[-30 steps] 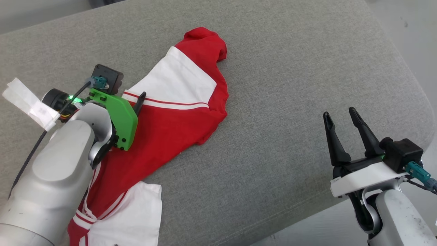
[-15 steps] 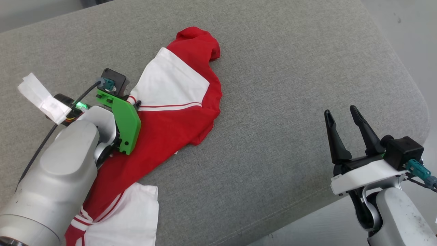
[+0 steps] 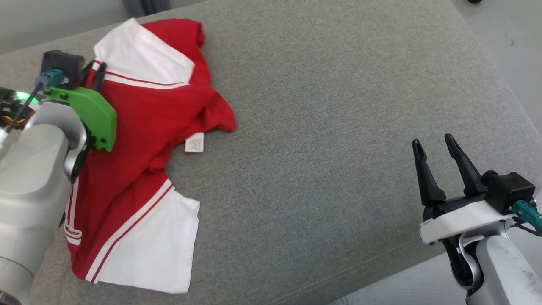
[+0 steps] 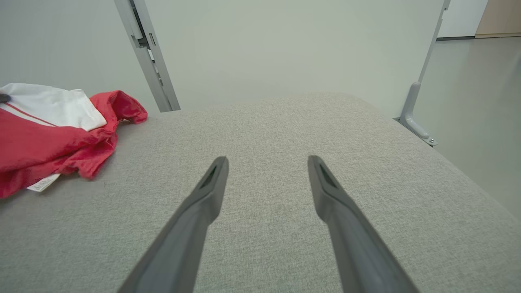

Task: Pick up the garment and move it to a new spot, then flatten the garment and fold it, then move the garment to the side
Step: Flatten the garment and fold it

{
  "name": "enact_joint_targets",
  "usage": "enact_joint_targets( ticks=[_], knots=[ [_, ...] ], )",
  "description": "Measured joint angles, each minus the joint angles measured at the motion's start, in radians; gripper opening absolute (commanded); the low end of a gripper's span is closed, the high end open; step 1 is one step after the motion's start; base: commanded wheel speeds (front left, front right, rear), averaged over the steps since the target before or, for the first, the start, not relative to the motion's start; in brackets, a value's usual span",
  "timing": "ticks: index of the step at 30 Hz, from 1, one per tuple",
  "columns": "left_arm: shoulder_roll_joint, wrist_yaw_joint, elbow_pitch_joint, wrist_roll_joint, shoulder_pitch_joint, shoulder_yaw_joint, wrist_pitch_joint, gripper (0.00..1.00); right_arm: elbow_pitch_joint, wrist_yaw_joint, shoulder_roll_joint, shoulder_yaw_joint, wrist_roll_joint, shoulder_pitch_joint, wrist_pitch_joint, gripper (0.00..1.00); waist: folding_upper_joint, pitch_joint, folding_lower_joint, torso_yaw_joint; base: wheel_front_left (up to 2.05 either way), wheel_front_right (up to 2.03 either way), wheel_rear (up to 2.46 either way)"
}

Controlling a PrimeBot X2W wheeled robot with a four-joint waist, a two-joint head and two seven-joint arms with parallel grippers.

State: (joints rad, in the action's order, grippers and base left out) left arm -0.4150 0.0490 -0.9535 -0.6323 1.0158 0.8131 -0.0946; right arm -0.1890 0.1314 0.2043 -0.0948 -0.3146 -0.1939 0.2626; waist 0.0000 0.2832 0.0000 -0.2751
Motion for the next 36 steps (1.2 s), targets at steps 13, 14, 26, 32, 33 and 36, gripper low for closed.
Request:
enact_joint_targets(
  ticks=[13, 14, 26, 32, 33, 36],
  knots=[
    [0.014, -0.047, -0.048, -0.011, -0.029, -0.046, -0.161, 1.0, -0.004, 0.0, 0.004, -0.009, 0.004, 0.017, 0.0, 1.0, 0.0, -0.023, 0.0, 0.038, 0.0, 0.0, 0.0],
    [0.016, -0.053, -0.031, -0.011, -0.034, -0.058, -0.163, 1.0, -0.004, 0.0, 0.004, -0.008, 0.006, 0.021, 0.0, 1.0, 0.0, -0.027, 0.0, 0.042, 0.0, 0.0, 0.0],
    [0.01, -0.182, 0.47, 0.12, -0.36, -0.332, -0.17, 1.0, -0.001, 0.0, 0.001, 0.012, 0.022, 0.071, 0.0, 1.0, 0.0, -0.097, 0.0, 0.135, 0.0, 0.0, 0.0],
    [0.046, -0.207, 0.652, 0.203, -0.551, -0.457, -0.169, 1.0, 0.002, 0.0, -0.005, 0.024, 0.034, 0.091, 0.0, 1.0, 0.0, -0.13, 0.0, 0.189, 0.0, 0.0, 0.0],
    [0.056, -0.208, 0.681, 0.215, -0.581, -0.478, -0.169, 1.0, 0.004, 0.0, -0.007, 0.026, 0.036, 0.092, 0.0, 1.0, 0.0, -0.136, 0.0, 0.197, 0.0, 0.0, 0.0],
    [0.088, -0.209, 0.761, 0.254, -0.669, -0.537, -0.17, 1.0, 0.008, 0.0, -0.009, 0.036, 0.038, 0.106, 0.0, 1.0, 0.0, -0.152, 0.0, 0.219, 0.0, 0.0, 0.0]
  ],
)
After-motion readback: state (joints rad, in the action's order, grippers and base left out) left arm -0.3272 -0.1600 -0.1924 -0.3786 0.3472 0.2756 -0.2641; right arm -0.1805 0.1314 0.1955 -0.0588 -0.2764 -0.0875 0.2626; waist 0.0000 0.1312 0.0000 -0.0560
